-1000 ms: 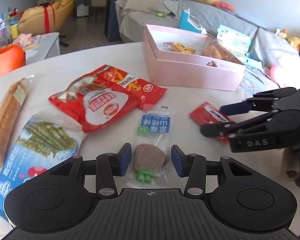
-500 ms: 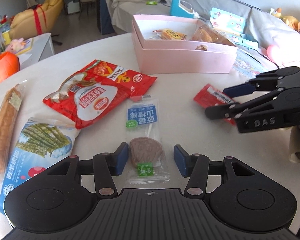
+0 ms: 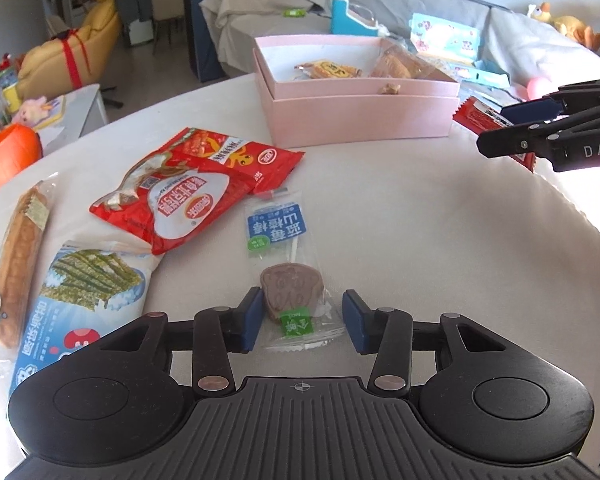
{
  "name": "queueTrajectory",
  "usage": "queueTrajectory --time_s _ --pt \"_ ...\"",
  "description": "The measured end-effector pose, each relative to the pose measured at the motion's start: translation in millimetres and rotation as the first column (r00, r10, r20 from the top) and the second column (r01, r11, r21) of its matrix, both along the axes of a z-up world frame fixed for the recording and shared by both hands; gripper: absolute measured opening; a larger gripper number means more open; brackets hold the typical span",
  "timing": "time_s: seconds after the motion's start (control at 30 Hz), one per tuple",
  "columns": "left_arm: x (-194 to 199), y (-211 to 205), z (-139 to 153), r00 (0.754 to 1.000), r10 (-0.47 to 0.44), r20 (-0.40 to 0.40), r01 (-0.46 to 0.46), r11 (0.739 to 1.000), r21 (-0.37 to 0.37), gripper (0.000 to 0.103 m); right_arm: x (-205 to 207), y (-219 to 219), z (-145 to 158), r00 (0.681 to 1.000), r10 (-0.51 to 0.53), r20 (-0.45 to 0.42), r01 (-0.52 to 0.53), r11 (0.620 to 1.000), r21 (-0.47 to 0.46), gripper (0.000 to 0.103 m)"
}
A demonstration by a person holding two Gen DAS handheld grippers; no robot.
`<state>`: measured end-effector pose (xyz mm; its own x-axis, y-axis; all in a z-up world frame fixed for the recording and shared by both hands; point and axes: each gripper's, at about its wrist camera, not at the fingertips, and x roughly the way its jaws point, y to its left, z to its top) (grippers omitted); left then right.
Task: Organize snacks
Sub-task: 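Lift both held snacks into the pink box and open both grippers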
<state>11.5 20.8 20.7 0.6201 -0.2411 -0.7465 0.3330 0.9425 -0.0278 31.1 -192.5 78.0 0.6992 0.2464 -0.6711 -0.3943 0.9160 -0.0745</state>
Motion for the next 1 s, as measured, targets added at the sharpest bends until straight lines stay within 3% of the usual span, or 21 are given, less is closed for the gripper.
queueTrajectory --time_s 0.13,0.27,0.43,0.5,0.57,0.63,0.7,0.77,0.9,1.0 --pt "-1 -1 6 1.000 -0.007 0.025 0.009 0.997 -0.074 0.047 -3 -2 -4 1.000 -0.010 0.010 0.010 1.000 -0.026 0.058" --pt "-1 -9 30 0.992 -0.015 0.121 0.030 0.992 -0.126 0.047 -5 -4 -10 1.000 -0.004 -0.015 0.004 1.000 -0.024 0.058" --pt "35 -22 99 0.942 0.011 0.336 0.073 0.969 -0.237 0.048 -5 -6 -9 1.000 -0.009 -0.012 0.009 1.000 -0.022 0.058" --pt "72 -29 119 0.929 -0.010 0.371 0.126 0.949 -0.289 0.052 -3 -4 -8 1.000 -0.014 -0.009 0.013 1.000 -0.021 0.058" --pt "115 -36 122 0.951 -0.024 0.310 0.131 0.935 -0.328 0.052 -2 -1 -6 1.000 -0.016 -0.009 0.015 1.000 -0.018 0.058" --pt "147 -32 116 0.966 0.053 0.252 0.051 0.920 -0.389 0.049 -1 2 -4 1.000 -0.015 -0.008 0.015 1.000 -0.018 0.058" --pt "150 -16 106 0.962 0.146 0.232 -0.028 0.894 -0.448 0.049 -1 2 -3 1.000 -0.014 -0.004 0.014 1.000 -0.020 0.058" --pt "137 2 91 0.963 0.177 0.202 -0.061 0.877 -0.477 0.049 -2 -2 -3 1.000 -0.021 -0.001 0.021 1.000 -0.016 0.058" --pt "84 34 52 0.971 0.176 0.161 -0.102 0.918 -0.384 0.049 4 -12 2 0.999 -0.034 0.013 0.034 0.999 -0.006 0.058" --pt "51 50 36 0.977 0.157 0.140 -0.107 0.944 -0.313 0.049 23 -9 24 0.997 -0.039 0.070 0.038 0.999 0.019 0.058"
